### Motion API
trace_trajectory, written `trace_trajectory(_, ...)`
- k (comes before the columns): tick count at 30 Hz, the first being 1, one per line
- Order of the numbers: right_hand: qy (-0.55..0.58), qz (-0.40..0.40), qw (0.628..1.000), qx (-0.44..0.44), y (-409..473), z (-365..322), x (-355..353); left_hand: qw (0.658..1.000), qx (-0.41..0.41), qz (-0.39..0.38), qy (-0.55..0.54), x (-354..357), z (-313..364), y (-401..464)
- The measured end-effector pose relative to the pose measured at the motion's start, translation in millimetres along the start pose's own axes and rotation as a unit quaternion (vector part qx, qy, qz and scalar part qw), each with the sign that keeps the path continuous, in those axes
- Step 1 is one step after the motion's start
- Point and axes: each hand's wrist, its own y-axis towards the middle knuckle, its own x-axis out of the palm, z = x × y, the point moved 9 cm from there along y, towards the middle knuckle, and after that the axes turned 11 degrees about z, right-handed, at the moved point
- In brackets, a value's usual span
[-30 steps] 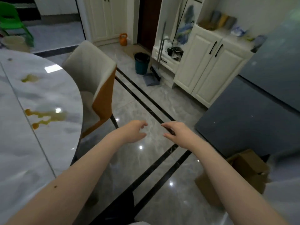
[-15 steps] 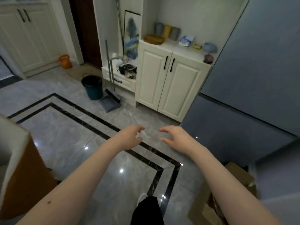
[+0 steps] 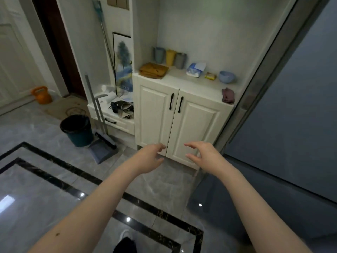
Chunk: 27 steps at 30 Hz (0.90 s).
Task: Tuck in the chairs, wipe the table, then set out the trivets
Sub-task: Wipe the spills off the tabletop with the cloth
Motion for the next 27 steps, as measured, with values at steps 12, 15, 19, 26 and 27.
trace_trajectory(12,0.004,0.138,0.978,0.157,201.5,112.3,-45.7,0.992,0.108,-0.06,-0.018,-25.4,-11.5,277.5)
trace_trajectory(15,0.003,0.169,0.965,0.2,225.9,142.7,-59.6,0.984,0.152,-0.093,-0.029,-16.4,11.8,330.4)
trace_trajectory(19,-0.005,0.216,0.944,0.252,259.7,193.2,-77.2,0.972,0.197,-0.123,-0.045,5.3,49.9,405.5)
trace_trajectory(26,-0.031,0.253,0.91,0.327,314.7,289.7,-99.6,0.951,0.267,-0.157,-0.011,51.7,124.2,523.2)
trace_trajectory(27,-0.044,0.247,0.907,0.338,321.5,299.5,-99.4,0.948,0.273,-0.162,-0.001,59.3,132.6,536.2)
